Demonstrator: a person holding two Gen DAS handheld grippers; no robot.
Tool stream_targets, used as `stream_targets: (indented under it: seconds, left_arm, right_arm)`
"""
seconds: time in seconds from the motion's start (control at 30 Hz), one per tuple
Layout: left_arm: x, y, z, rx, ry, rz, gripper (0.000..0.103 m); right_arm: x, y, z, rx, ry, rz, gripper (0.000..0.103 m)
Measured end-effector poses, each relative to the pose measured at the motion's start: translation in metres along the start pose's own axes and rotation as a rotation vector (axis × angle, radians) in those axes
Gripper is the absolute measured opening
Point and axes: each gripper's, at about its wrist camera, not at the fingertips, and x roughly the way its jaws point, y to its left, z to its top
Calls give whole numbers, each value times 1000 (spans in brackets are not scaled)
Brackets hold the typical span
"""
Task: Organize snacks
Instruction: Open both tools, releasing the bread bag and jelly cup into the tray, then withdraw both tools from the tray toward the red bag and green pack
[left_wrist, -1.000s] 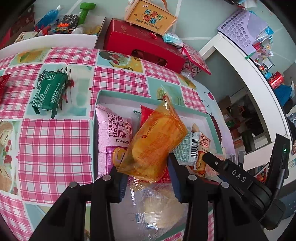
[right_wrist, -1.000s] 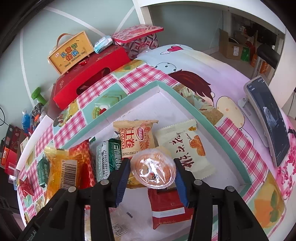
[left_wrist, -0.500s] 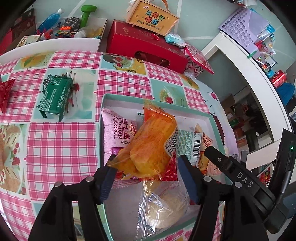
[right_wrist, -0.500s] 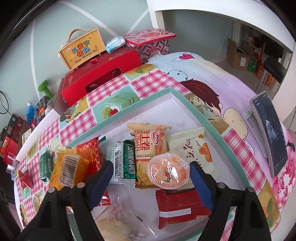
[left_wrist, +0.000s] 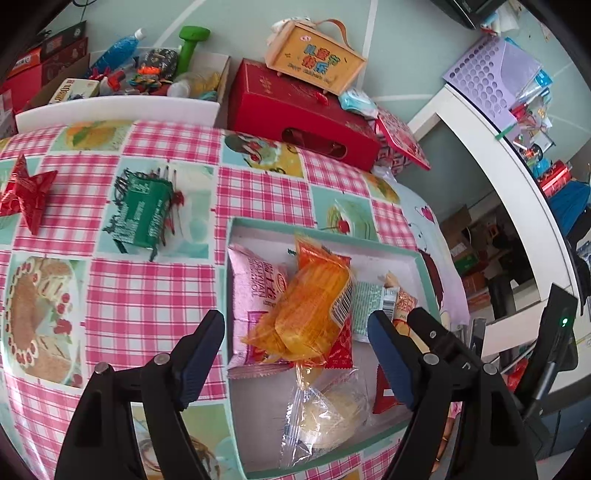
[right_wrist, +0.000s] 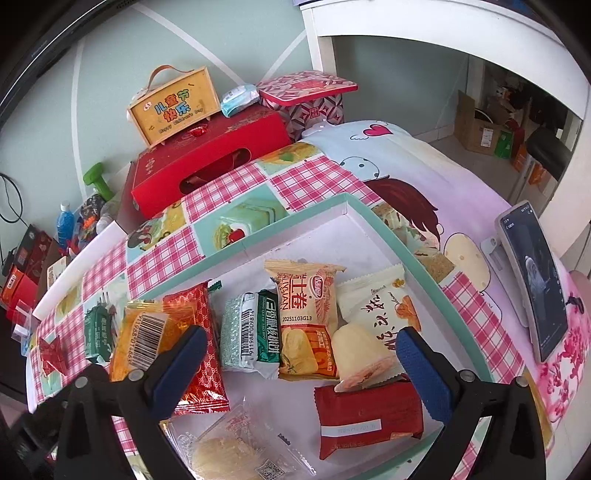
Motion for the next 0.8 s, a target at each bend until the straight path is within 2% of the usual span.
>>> stream_targets:
  seconds: [0.1,0.13,0.3,0.5,0.7,0.8]
  left_arm:
    - [-4,5,4,-23,-19,21,83]
    - [-6,7,5,-29,-27,38,87]
    - [-9,16,7,-28,-52,136,88]
    - [-5,29,7,-37,-43,259,91]
    - [-1,38,5,-56,-36,302,93]
    - [1,40,5,-62,-32,329,100]
  right_arm:
    - [0,2,-1,-8,1,0,103]
    - [-1,3,-1,-13,1,0,103]
    - [-2,11,-2,-43,-1,2,103]
    - [-4,20,-5,-67,-1,8,103]
    - [-5,31,-8,-105,2,19,103]
    - [-6,35,-9,-115,1,23,103]
